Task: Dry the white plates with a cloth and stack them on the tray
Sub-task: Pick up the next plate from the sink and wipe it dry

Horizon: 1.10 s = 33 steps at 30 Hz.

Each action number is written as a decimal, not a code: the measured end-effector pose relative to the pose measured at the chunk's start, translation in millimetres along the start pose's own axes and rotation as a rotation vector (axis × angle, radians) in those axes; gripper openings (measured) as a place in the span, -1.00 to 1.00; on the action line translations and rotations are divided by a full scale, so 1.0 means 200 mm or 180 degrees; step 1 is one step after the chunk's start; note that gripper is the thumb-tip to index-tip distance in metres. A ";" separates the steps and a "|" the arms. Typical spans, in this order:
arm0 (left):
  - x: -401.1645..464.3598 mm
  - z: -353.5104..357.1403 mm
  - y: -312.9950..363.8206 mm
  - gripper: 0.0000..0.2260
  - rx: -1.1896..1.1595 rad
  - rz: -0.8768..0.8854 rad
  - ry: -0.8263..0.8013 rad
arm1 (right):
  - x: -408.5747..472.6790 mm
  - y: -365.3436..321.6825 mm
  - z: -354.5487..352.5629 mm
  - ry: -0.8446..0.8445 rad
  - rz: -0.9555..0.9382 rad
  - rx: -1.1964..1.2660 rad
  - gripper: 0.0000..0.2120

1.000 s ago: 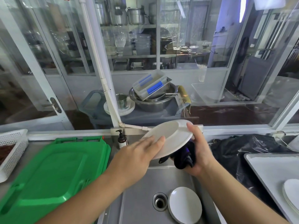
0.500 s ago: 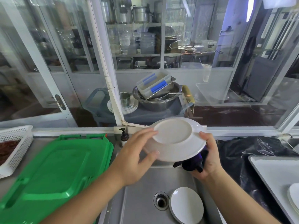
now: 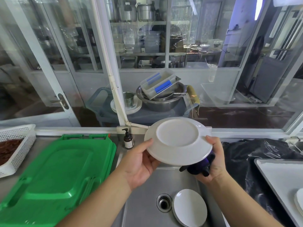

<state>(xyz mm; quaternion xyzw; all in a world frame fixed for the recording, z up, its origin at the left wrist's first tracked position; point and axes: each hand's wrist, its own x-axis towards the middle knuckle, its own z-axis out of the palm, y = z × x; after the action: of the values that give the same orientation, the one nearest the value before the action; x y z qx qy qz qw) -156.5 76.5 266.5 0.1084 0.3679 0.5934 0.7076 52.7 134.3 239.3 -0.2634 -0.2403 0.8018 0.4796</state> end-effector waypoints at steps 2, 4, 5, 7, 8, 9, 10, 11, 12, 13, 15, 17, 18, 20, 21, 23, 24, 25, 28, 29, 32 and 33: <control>0.00 0.01 -0.02 -0.68 -0.0101 0.0046 0.0010 | 0.00 0.01 0.00 -0.0010 -0.0024 -0.0043 -0.50; -0.01 0.01 -0.03 -0.70 -0.0146 0.0068 -0.0009 | 0.00 0.02 -0.01 0.0019 -0.0024 -0.0045 -0.50; -0.01 0.01 -0.03 -0.69 -0.0144 0.0068 -0.0014 | 0.00 0.02 -0.02 0.0041 -0.0026 -0.0038 -0.51; -0.02 0.02 -0.03 -0.65 -0.0145 0.0032 -0.0015 | -0.01 0.02 -0.03 0.0094 0.0008 -0.0059 -0.51; -0.02 0.02 -0.03 -0.64 -0.0155 0.0019 -0.0015 | -0.02 0.02 -0.03 0.0105 0.0034 -0.0084 -0.50; -0.02 0.03 -0.03 -0.64 -0.0160 0.0026 -0.0015 | -0.02 0.02 -0.03 0.0094 0.0055 -0.0116 -0.47; -0.02 0.03 -0.03 -0.65 -0.0158 0.0050 -0.0015 | -0.03 0.02 -0.02 0.0082 0.0062 -0.0153 -0.43; -0.03 0.03 -0.03 -0.66 -0.0154 0.0092 -0.0016 | -0.04 0.01 -0.02 0.0105 0.0057 -0.0195 -0.41; -0.03 0.03 -0.03 -0.66 -0.0150 0.0145 -0.0021 | -0.04 0.01 -0.02 0.0182 0.0039 -0.0216 -0.40; -0.03 0.02 -0.03 -0.65 -0.0143 0.0205 -0.0028 | -0.04 0.01 -0.02 0.0321 0.0011 -0.0228 -0.39; -0.04 0.01 -0.01 -0.63 -0.0071 0.0342 -0.0062 | -0.03 -0.01 -0.03 0.0667 -0.0035 -0.0257 -0.38; -0.05 0.00 0.02 -0.62 0.0117 0.0499 -0.0103 | -0.02 -0.04 -0.03 0.0993 -0.0033 -0.0290 -0.49; -0.06 0.00 0.04 -0.62 0.0242 0.0577 -0.0116 | 0.00 -0.07 -0.03 0.1179 -0.0023 -0.0323 -0.57; -0.08 -0.02 0.07 -0.63 0.0505 0.0730 -0.0136 | 0.03 -0.14 -0.03 0.1581 -0.0164 -0.0482 -0.65; -0.09 -0.03 0.08 -0.64 0.0635 0.0789 -0.0153 | 0.05 -0.18 -0.03 0.1730 -0.0289 -0.0609 -0.67; -0.11 -0.04 0.10 -0.67 0.0893 0.0857 -0.0184 | 0.07 -0.26 0.00 0.1789 -0.0552 -0.0889 -0.75; -0.11 -0.04 0.10 -0.69 0.1019 0.0868 -0.0179 | 0.08 -0.29 0.02 0.1738 -0.0690 -0.1172 -0.84; -0.11 -0.04 0.10 -0.72 0.1144 0.0869 -0.0171 | 0.09 -0.32 0.04 0.1675 -0.0879 -0.1600 -0.89; -0.11 -0.03 0.06 -0.77 0.1556 0.0812 -0.0180 | 0.09 -0.33 0.14 0.1440 -0.1496 -0.3199 -0.87; -0.11 -0.03 0.05 -0.78 0.1730 0.0812 -0.0195 | 0.09 -0.32 0.17 0.1319 -0.1697 -0.3744 -0.76; -0.10 0.00 0.02 -0.79 0.2138 0.0900 -0.0261 | 0.10 -0.23 0.27 0.0951 -0.2318 -0.5063 -0.68; -0.10 0.00 0.02 -0.78 0.2186 0.0925 -0.0268 | 0.10 -0.21 0.30 0.0786 -0.2527 -0.5234 -0.67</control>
<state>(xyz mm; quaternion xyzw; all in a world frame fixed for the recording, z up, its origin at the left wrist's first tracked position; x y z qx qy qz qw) -159.1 58.3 276.8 0.4147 0.4969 0.5247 0.5530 32.7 161.0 306.3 -0.5032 -0.7543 0.1215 0.4037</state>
